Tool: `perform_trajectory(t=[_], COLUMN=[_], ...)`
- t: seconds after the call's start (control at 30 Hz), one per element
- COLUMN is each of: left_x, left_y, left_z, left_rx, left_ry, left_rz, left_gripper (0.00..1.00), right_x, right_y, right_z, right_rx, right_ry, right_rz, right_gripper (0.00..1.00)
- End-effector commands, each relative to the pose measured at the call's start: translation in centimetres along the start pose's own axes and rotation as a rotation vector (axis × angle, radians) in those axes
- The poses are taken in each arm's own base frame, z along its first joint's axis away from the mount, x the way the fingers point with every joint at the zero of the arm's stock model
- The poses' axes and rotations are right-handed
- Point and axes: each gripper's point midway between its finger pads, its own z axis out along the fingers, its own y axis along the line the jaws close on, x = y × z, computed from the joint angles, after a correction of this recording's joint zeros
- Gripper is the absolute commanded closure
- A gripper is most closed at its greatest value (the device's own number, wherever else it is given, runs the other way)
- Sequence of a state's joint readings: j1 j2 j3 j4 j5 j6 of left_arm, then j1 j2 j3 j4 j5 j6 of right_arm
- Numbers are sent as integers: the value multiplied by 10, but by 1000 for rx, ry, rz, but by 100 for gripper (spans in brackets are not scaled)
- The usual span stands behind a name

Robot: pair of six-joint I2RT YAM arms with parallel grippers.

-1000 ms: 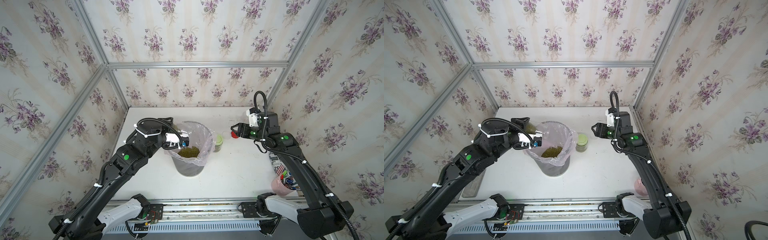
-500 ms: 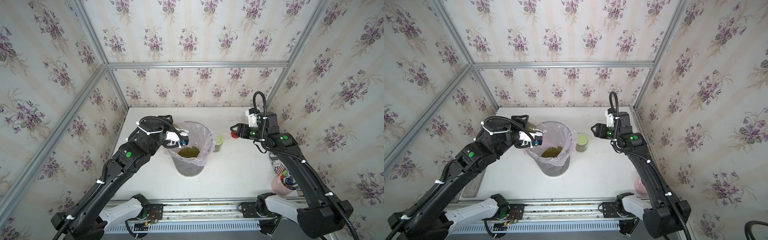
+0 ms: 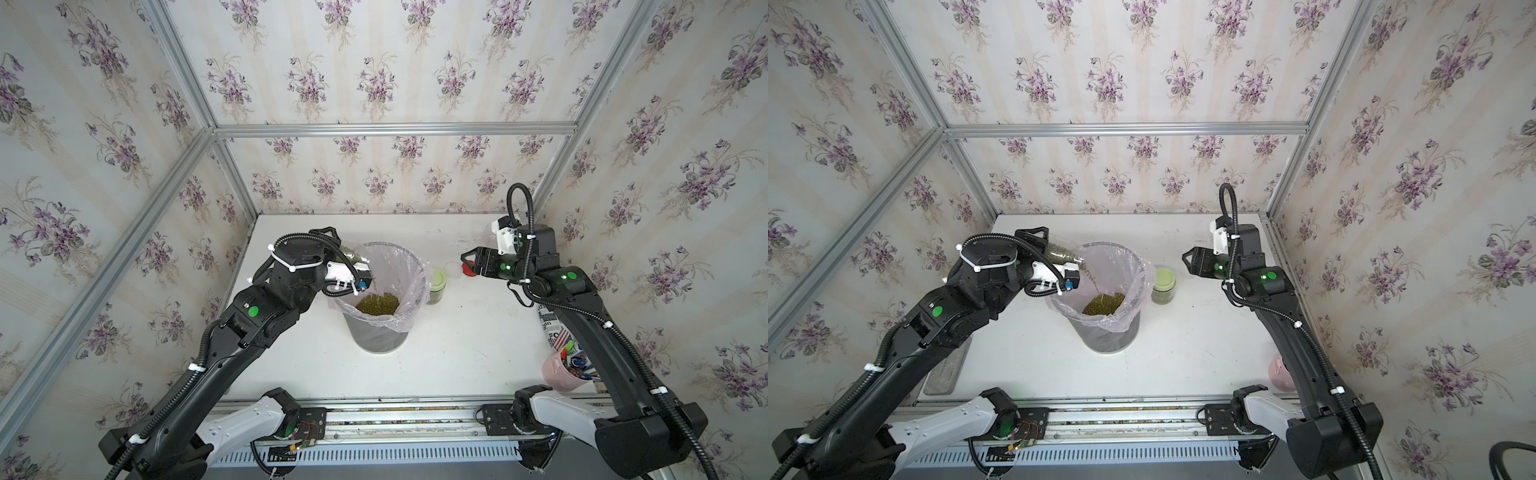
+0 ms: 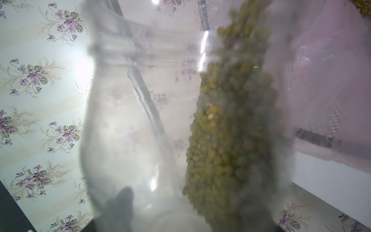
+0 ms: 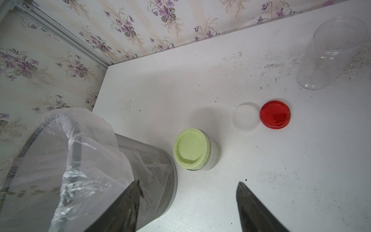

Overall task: Empty moldy mung beans from jars
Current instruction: Pour the moldy mung beans from the jar into the trash bin.

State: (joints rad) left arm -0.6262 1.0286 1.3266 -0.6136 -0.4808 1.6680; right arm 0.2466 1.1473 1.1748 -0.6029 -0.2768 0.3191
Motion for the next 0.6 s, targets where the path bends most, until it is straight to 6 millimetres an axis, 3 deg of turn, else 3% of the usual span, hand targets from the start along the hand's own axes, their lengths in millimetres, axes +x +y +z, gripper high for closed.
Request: perform_trajectory(t=[0.0, 0.57], left_x=[6, 15], left_y=[9, 11], left_z=[-1, -6], left_rx=[-27, -33], left_ry=[32, 69], left_rz=[77, 171], left_gripper=[49, 50], right_x=[-3, -2], right_y=[3, 5], right_z=[-2, -6], right_rx=[-14, -23], right_ry=[-23, -29], right_rz=[2, 0], right_gripper=[27, 27])
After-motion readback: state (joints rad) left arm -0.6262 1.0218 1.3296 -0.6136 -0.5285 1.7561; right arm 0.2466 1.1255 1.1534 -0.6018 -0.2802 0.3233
